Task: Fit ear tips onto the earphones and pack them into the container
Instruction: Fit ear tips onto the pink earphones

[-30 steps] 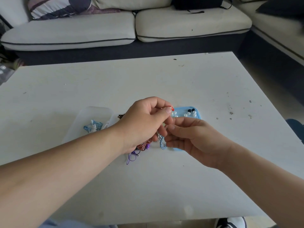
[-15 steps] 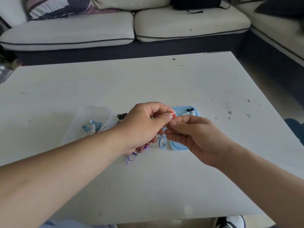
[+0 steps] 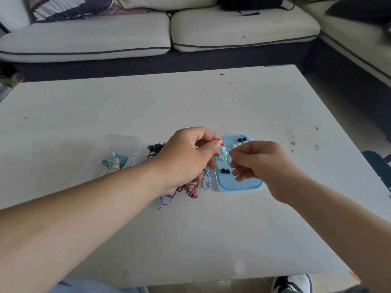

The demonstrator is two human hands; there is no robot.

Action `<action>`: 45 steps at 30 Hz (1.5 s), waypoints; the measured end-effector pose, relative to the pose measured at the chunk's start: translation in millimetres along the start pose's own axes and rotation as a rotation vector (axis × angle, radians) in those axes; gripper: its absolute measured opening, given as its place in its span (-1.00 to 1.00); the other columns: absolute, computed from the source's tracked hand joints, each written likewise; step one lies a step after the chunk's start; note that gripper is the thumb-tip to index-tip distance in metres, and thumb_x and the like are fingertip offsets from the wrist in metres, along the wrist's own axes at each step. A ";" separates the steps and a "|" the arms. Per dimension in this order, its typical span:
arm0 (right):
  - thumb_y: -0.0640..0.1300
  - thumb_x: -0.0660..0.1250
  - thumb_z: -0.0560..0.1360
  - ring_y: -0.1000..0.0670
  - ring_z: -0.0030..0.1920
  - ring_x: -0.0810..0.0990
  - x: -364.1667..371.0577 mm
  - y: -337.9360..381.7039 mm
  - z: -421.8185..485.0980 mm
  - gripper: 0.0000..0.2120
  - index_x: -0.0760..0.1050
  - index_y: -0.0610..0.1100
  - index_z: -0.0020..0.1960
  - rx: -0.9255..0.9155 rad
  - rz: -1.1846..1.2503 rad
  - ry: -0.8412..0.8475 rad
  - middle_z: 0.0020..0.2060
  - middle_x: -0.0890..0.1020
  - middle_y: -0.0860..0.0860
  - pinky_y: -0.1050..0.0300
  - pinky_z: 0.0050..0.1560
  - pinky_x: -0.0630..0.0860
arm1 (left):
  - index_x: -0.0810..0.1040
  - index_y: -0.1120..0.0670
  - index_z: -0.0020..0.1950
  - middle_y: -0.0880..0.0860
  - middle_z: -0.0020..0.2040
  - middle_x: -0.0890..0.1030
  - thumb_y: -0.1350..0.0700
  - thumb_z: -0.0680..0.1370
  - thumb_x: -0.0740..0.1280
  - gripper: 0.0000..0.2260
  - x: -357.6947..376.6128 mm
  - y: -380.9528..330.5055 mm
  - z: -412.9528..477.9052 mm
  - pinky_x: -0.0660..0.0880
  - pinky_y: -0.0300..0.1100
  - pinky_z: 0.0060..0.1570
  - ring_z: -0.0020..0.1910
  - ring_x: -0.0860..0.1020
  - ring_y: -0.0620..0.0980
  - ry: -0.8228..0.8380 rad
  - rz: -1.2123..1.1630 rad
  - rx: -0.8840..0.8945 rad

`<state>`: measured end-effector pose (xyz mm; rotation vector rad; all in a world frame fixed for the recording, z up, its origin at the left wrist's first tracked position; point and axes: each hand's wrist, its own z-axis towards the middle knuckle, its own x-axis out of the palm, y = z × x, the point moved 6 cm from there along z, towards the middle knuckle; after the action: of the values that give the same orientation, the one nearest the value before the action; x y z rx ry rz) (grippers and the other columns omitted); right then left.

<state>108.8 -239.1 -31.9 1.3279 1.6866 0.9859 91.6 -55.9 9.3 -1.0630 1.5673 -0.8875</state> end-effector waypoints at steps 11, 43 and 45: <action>-0.15 0.38 0.57 0.04 -0.23 0.52 15.4 -30.7 35.7 -0.87 0.69 -0.02 0.04 -0.227 -0.845 -0.063 -0.28 0.53 0.19 0.37 -0.31 0.30 | 0.67 0.10 0.15 0.06 -0.18 0.59 0.22 0.66 0.35 -0.87 3.3 10.5 -2.5 0.35 -0.23 -0.50 -0.38 0.55 -0.06 0.067 -0.156 -0.112; -0.39 0.43 0.51 -0.12 -0.11 0.76 29.8 4.6 -1.1 -0.84 0.65 -0.38 0.08 0.099 0.315 0.189 -0.07 0.73 -0.27 0.14 -0.10 0.68 | 0.68 0.04 0.04 0.08 -0.16 0.71 0.19 0.65 0.37 -0.89 -11.1 12.5 -6.3 0.44 -0.25 -0.44 -0.35 0.65 -0.11 0.008 -0.029 -0.066; -0.39 0.38 0.52 -0.09 -0.11 0.75 33.4 10.2 -3.5 -0.84 0.63 -0.40 0.09 0.083 0.395 0.240 -0.07 0.73 -0.25 0.16 -0.11 0.67 | 0.69 0.03 0.03 0.07 -0.18 0.71 0.19 0.64 0.38 -0.89 -12.5 10.5 -6.6 0.45 -0.26 -0.44 -0.35 0.66 -0.11 -0.006 -0.029 -0.042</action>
<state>103.9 -205.1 -24.5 1.6958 1.6879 1.3587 84.4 -40.2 5.3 -1.1204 1.5754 -0.8737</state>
